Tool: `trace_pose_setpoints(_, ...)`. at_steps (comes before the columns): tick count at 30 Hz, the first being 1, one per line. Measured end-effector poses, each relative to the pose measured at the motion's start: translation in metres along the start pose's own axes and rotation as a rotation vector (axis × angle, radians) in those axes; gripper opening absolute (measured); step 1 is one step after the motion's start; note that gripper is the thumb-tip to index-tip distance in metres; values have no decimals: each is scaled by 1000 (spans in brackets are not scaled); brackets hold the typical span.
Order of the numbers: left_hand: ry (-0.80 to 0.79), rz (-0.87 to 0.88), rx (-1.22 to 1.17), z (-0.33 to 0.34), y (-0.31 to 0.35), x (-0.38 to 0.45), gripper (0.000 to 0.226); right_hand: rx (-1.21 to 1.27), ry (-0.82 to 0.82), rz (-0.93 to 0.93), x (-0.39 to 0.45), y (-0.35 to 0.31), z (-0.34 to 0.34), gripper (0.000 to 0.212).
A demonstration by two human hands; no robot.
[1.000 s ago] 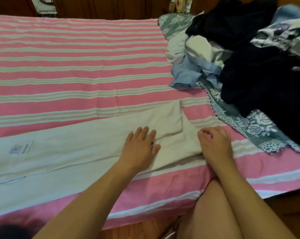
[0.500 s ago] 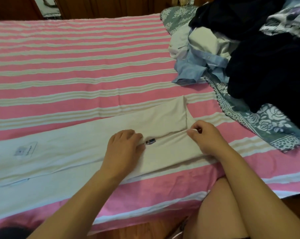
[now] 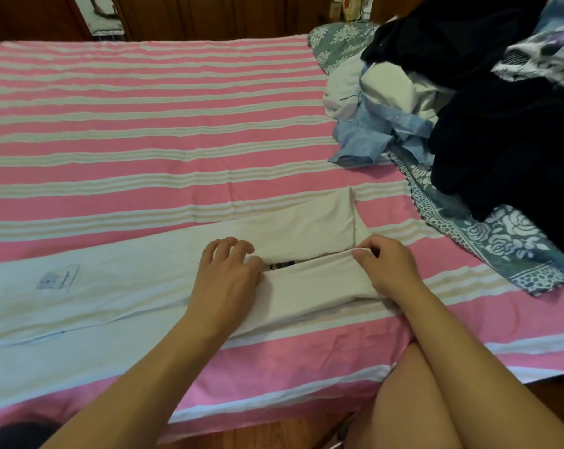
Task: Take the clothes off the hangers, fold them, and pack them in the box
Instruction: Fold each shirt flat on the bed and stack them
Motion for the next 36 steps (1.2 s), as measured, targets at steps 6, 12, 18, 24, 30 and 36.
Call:
trace_pose_setpoints(6,54,-52,-110,3,7,-11,18,23,-95,210,15,-26,-8,37)
trace_pose_setpoints(12,8,-155,-81,6,-18,-16,15,-12,-127,316,64,-70,2,23)
trace_pose_setpoints(18,12,-104,-20,6,-15,-15,14,108,-78,263,59,-49,2,10)
trace_pose_setpoints(24,-104,-63,-187,-6,-2,-16,57,-174,89,274,44,-36,-39,37)
trace_pose_setpoints(30,-521,146,-124,11,28,-17,69,-80,-168,502,24,-38,-38,64)
trace_pose_setpoints(36,-582,24,-503,-31,0,7,63,332,-286,655,21,-60,-30,75)
Point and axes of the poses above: each hand's wrist, its own x-axis towards the middle knuckle, its own z-axis out of the palm, y = z × x, the point moved 1 cm from there along x, towards the middle knuckle, and after that the axes turned 14 degrees about x, right-handed, at the moved point
